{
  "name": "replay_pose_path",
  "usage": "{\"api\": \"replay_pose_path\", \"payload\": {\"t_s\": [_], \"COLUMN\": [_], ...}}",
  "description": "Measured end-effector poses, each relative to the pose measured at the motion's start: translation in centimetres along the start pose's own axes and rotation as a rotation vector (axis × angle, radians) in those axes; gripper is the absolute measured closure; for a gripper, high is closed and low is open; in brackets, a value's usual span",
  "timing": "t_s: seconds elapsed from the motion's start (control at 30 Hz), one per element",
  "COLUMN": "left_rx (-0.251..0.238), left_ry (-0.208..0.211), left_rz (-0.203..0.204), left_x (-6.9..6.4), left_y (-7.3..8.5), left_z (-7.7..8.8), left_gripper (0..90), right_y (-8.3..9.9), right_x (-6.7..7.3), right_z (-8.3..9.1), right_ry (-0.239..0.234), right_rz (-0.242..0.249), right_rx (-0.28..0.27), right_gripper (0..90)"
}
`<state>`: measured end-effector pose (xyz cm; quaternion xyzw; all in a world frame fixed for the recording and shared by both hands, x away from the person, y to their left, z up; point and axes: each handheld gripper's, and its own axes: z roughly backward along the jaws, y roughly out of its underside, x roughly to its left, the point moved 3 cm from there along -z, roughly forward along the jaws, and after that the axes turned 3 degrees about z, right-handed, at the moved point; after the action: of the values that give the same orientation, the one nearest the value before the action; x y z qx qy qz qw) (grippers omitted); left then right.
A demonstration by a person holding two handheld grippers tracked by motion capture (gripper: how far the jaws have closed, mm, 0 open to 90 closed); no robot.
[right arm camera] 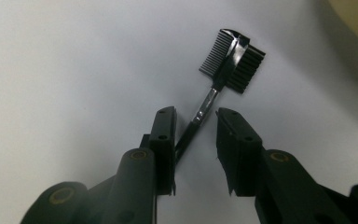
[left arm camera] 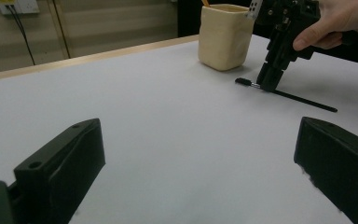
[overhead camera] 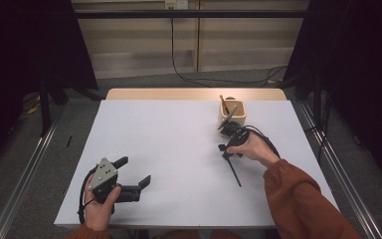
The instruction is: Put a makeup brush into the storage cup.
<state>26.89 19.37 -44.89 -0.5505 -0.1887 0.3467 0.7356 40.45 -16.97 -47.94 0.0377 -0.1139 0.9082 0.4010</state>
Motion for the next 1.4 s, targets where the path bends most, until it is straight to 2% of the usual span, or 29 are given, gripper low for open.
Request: {"api": "replay_pose_path", "payload": {"t_s": [0.03,0.17,0.3,0.37,0.53,0.67,0.83,1.07,1.33,1.4], "left_rx": [0.001,0.001,0.005,0.003,-0.001,-0.004,-0.004,-0.003,-0.009,-0.005], "left_ry": [0.001,-0.002,-0.004,0.0,-0.004,-0.006,-0.004,-0.006,0.0,0.004], "left_rz": [0.0,0.0,-0.004,-0.008,-0.002,-0.002,-0.003,-0.003,0.02,0.012], "left_x": [0.0,0.1,0.1,0.1,0.2,0.2,0.2,0.2,0.1,0.1], "left_y": [0.0,0.0,-0.1,-0.1,0.0,0.0,-0.1,0.0,-0.2,-0.1], "left_z": [0.0,0.0,0.1,0.2,0.3,0.3,0.2,0.2,0.1,0.1], "left_gripper": [1.7,1.7,1.7,1.7,1.7,1.7,1.7,1.8,1.7,1.7], "right_y": [0.0,0.1,0.0,0.0,0.0,0.0,0.1,0.0,0.1,0.1], "right_x": [0.1,0.2,0.6,0.6,0.5,0.1,-0.3,-0.3,-0.5,-0.5], "right_z": [0.0,-0.1,-0.2,-0.2,-0.2,-0.2,-0.1,-0.1,0.0,0.0], "right_ry": [0.0,0.024,0.076,0.082,0.075,0.074,0.044,0.039,0.029,0.031], "right_rz": [-0.01,-0.002,0.006,0.008,-0.005,-0.002,0.001,0.023,0.021,0.024], "right_rx": [-0.001,-0.008,0.004,0.008,0.005,0.01,0.006,0.0,0.0,-0.002], "right_gripper": [68.0,68.1,72.6,73.2,77.2,85.1,85.3,85.4,85.4,85.4]}}
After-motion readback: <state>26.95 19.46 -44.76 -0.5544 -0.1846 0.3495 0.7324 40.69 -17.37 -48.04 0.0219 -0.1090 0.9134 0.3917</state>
